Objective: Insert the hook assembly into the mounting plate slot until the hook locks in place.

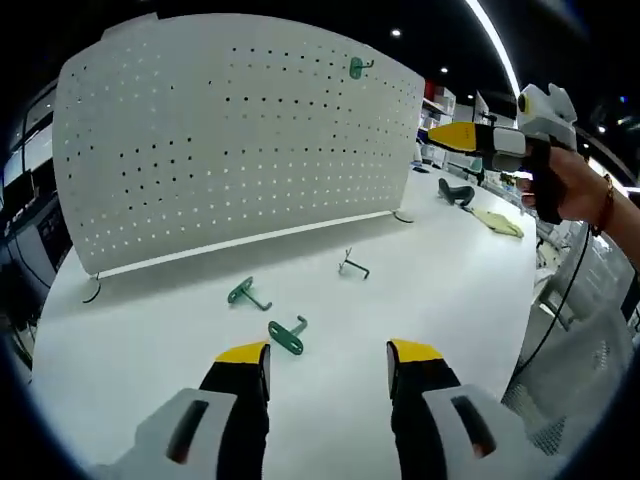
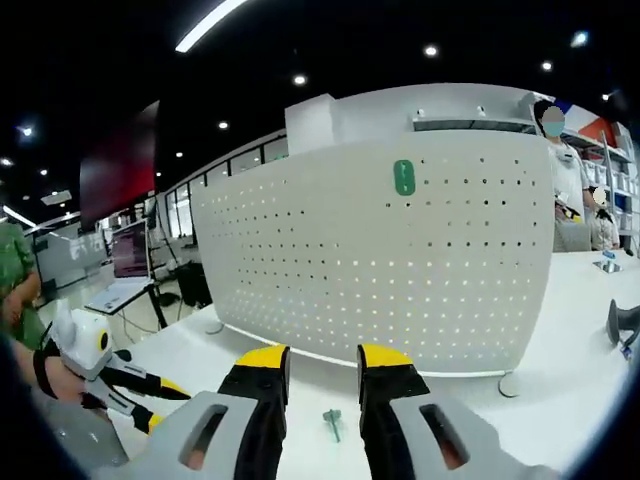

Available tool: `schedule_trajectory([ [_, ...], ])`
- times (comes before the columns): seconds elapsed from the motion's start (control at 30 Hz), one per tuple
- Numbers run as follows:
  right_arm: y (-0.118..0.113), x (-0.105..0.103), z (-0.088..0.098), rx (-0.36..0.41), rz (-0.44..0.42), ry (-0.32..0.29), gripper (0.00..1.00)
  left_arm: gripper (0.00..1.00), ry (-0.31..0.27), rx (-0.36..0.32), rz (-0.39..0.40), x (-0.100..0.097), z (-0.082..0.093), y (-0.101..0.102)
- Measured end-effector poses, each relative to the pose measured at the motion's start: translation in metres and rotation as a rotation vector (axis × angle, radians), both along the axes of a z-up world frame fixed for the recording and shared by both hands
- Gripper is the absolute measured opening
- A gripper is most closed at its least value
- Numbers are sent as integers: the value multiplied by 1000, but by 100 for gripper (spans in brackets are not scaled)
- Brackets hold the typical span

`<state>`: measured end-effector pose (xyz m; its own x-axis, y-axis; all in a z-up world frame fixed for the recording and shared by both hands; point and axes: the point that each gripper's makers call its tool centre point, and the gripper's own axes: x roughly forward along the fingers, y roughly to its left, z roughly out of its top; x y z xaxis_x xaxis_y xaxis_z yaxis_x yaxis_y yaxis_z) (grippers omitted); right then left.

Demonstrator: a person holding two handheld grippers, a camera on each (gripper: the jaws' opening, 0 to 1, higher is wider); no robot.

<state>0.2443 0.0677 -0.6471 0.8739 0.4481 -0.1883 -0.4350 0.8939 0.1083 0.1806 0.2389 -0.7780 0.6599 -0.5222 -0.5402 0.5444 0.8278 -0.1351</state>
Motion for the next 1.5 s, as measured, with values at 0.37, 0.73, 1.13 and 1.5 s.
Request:
schedule_trajectory([
  [0.37,7,-17,-12,11,26,22,28,47,49,22,5,3,-17,-2],
  [0.73,9,-30,-20,13,39,34,29,46,85,26,12,8,-28,-3],
  [1.13,15,-36,-34,35,42,68,29,43,106,60,36,16,-41,6],
  [1.5,19,-39,-35,25,57,73,29,39,127,78,53,23,-50,8],
])
